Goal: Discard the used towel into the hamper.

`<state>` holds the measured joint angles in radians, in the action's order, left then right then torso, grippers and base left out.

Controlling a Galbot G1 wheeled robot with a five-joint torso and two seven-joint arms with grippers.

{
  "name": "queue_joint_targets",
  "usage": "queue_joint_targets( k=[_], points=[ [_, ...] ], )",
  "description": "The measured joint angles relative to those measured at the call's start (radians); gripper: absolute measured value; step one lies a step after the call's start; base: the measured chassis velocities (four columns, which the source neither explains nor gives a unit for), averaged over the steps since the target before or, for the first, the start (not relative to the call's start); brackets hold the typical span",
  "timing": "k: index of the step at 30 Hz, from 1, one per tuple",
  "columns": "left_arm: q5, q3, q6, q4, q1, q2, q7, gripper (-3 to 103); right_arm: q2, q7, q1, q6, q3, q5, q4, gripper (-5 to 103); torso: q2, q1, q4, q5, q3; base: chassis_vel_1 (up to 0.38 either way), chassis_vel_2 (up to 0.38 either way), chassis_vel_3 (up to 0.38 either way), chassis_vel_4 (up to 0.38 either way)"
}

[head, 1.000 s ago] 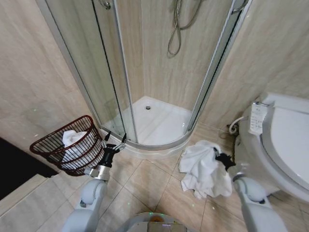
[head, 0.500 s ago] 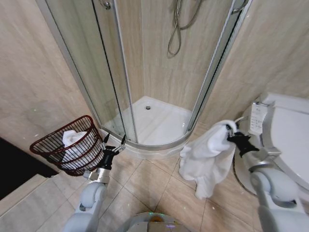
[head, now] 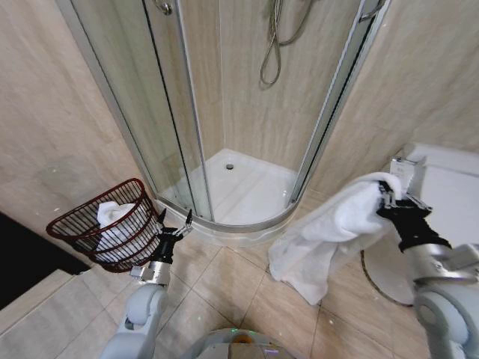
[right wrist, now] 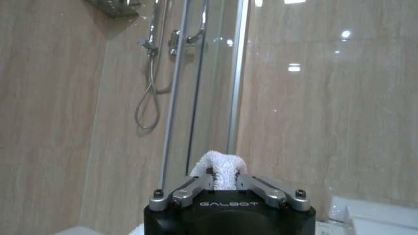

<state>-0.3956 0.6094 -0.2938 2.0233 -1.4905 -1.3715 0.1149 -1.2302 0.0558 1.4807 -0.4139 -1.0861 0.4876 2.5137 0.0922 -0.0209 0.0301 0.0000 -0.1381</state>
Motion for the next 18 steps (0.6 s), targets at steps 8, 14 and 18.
queue_joint_targets(
  k=[8, 14, 18],
  points=[
    [-0.002, -0.002, 0.012, 0.006, 0.002, 0.002, -0.004, 100, 0.005, -0.002, -0.002, -0.014, 0.011, 0.01, -0.006, 3, 0.034, -0.005, 0.0002, 0.0, -0.029, 0.0, 0.0, 0.0, 0.0],
    [-0.004, -0.001, 0.016, 0.001, 0.013, 0.009, -0.004, 100, -0.001, -0.01, 0.001, -0.018, 0.038, -0.005, -0.009, 3, 0.059, -0.01, 0.0001, -0.0001, -0.049, 0.0, 0.0, 0.0, 0.0],
    [-0.002, -0.004, 0.018, -0.002, 0.017, 0.006, -0.004, 100, -0.009, -0.014, 0.003, -0.024, 0.067, -0.022, -0.011, 3, 0.076, -0.014, 0.0001, 0.0, -0.063, 0.0, 0.0, 0.0, 0.0]
  ],
)
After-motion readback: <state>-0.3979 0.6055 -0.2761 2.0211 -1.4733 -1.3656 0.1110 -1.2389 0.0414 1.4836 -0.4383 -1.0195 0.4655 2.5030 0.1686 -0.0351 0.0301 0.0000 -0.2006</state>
